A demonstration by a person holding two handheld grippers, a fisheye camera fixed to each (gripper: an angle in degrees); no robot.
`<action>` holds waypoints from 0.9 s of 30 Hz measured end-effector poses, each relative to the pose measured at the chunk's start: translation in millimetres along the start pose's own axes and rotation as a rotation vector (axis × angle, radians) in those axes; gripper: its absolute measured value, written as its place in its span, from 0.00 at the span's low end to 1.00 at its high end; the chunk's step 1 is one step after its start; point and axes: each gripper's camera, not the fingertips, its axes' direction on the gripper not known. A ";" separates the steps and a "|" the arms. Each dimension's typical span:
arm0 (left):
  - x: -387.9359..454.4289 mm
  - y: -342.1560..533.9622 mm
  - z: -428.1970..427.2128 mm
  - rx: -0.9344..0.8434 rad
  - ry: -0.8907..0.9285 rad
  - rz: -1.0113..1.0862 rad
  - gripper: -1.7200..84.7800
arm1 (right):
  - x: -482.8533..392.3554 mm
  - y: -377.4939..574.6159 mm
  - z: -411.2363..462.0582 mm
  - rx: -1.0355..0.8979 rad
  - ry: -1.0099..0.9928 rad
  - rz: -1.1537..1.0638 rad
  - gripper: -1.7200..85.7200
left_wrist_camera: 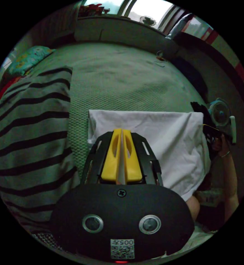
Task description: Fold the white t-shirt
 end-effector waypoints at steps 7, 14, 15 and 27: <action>5.4 -84.4 34.8 0.007 -0.130 0.033 0.02 | 38.5 -61.8 0.6 0.052 0.005 0.021 0.01; 11.0 -131.9 36.9 0.063 -0.141 -0.040 0.01 | 73.4 -58.8 -15.7 0.057 -0.126 0.053 0.06; 15.0 -135.8 31.6 0.081 -0.151 -0.017 0.01 | 67.2 -51.7 -20.6 0.057 -0.127 0.005 0.08; 75.0 -139.4 67.2 -0.068 -0.096 0.071 0.01 | 1.9 66.0 -3.2 -0.155 0.101 -0.274 0.02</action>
